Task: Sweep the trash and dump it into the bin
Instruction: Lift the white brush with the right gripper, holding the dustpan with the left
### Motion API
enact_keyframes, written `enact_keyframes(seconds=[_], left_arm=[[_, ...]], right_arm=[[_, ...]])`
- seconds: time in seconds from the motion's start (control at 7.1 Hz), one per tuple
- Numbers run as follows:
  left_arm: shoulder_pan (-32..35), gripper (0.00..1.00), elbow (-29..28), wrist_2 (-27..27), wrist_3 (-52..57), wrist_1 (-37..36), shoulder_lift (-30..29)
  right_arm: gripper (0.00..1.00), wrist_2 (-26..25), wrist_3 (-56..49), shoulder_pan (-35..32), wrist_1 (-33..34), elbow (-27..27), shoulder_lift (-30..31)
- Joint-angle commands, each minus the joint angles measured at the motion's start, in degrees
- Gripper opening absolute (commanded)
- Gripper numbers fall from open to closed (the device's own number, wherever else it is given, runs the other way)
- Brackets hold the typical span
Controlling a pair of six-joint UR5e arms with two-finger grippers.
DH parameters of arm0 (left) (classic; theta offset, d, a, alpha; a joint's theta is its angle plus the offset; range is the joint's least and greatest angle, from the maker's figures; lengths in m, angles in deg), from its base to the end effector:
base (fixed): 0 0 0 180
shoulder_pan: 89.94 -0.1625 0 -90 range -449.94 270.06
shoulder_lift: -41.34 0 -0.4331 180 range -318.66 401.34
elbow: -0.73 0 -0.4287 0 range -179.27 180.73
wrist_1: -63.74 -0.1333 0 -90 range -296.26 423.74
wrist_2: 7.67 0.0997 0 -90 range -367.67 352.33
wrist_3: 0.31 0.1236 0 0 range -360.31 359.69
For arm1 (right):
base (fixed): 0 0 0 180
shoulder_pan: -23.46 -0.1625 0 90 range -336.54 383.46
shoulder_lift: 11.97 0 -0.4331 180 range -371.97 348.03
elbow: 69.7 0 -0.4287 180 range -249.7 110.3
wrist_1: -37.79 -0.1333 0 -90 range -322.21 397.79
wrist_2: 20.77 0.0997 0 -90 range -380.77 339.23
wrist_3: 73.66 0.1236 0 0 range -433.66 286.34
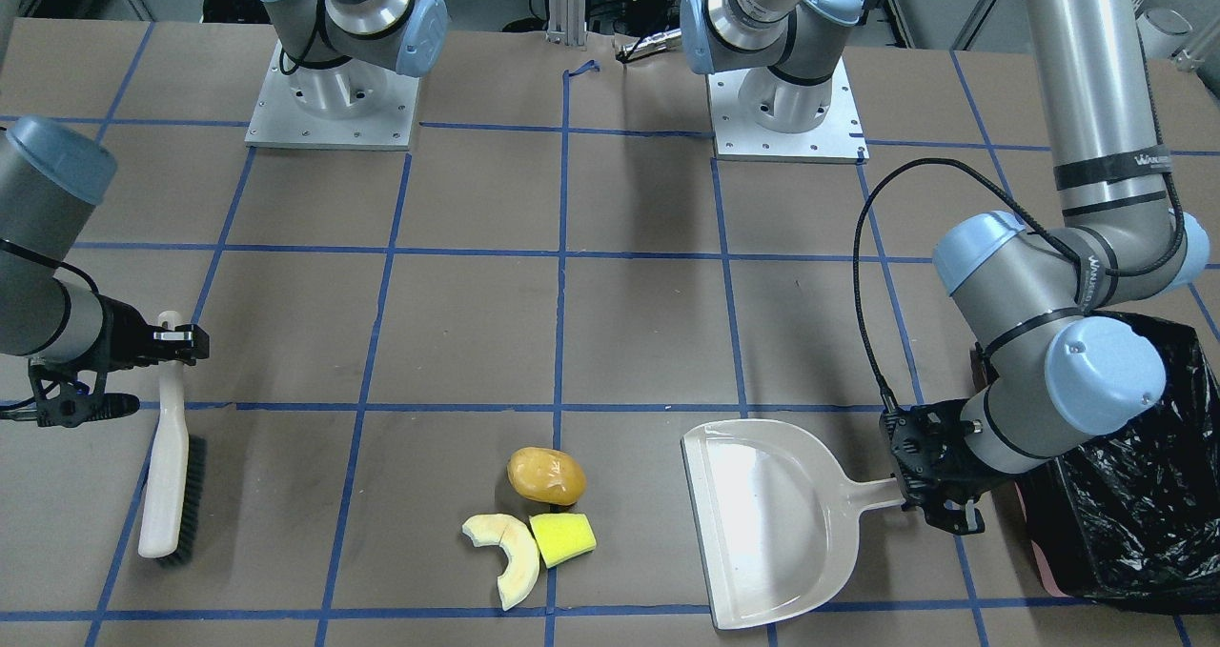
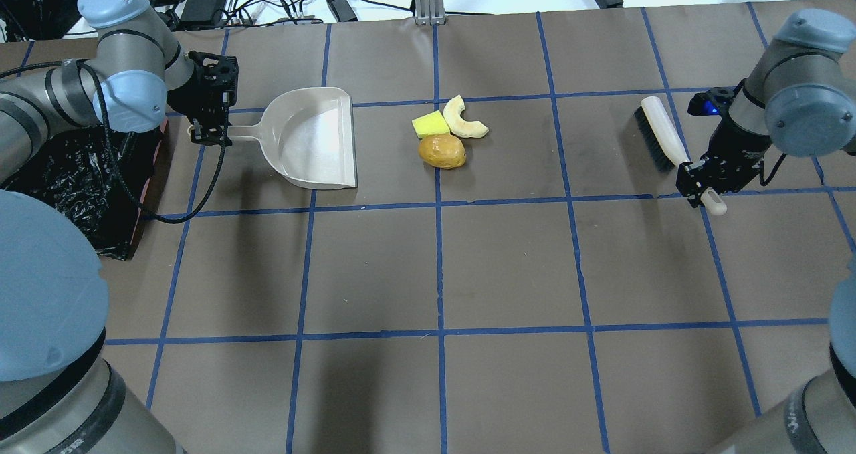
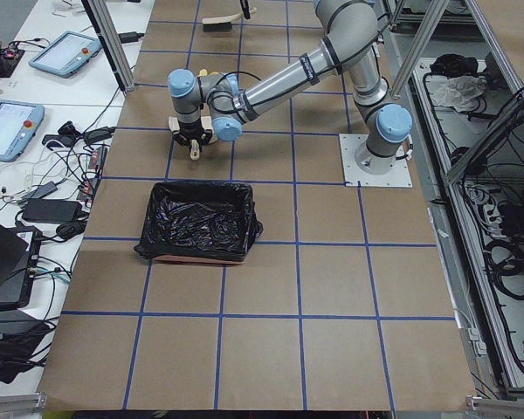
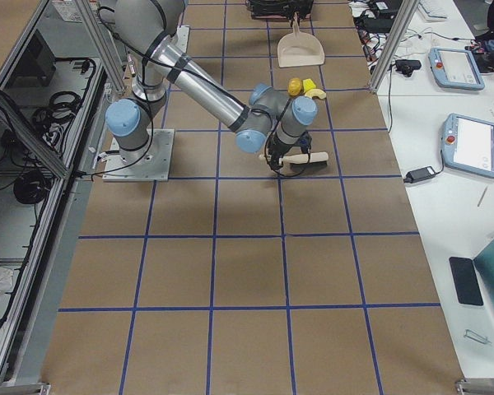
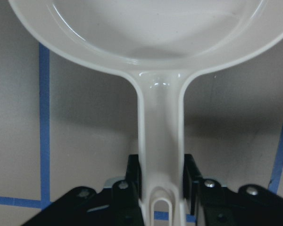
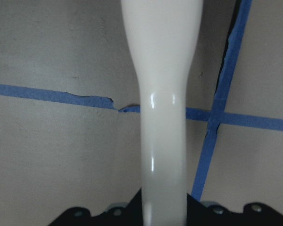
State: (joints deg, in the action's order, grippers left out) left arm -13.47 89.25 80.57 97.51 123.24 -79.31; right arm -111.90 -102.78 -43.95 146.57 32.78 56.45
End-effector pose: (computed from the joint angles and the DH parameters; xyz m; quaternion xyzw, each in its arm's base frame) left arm 0.0299 -0.7104 0.2050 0.6710 0.7412 -0.0192 0.0009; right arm -0.1012 -0.5840 0.1797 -0.0578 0.9894 0.1239 0.0492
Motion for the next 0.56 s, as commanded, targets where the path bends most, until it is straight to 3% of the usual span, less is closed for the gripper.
enact_keyframes(seconds=[0.0, 0.14, 0.42], left_arm=[[0.0, 0.02, 0.1, 0.0, 0.0, 0.0, 0.0], [0.0, 0.02, 0.1, 0.0, 0.0, 0.0, 0.0], [0.0, 0.02, 0.1, -0.1, 0.0, -0.1, 0.0]], right_arm=[[0.60, 0.0, -0.1, 0.0, 0.0, 0.0, 0.0], [0.67, 0.0, -0.1, 0.0, 0.0, 0.0, 0.0], [0.64, 0.0, 0.0, 0.0, -0.1, 0.0, 0.1]])
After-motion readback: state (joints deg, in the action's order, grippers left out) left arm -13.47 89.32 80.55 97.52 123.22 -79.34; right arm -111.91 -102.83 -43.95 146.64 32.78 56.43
